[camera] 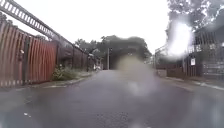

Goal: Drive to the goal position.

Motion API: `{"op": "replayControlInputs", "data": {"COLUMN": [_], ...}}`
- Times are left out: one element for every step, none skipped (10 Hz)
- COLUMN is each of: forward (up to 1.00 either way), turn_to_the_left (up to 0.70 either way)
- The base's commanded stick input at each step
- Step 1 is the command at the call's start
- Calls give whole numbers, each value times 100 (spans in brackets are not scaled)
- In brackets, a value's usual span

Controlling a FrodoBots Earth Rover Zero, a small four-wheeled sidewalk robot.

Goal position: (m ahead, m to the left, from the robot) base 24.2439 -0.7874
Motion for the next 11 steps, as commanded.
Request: {"op": "replayControlInputs", "data": {"forward": [70, 70, 70, 70, 70, 70, 70, 70, 70, 70, 70], "turn_to_the_left": [0, 0, 0, 0, 0, -15, -35, -26, 0, 0, 0]}}
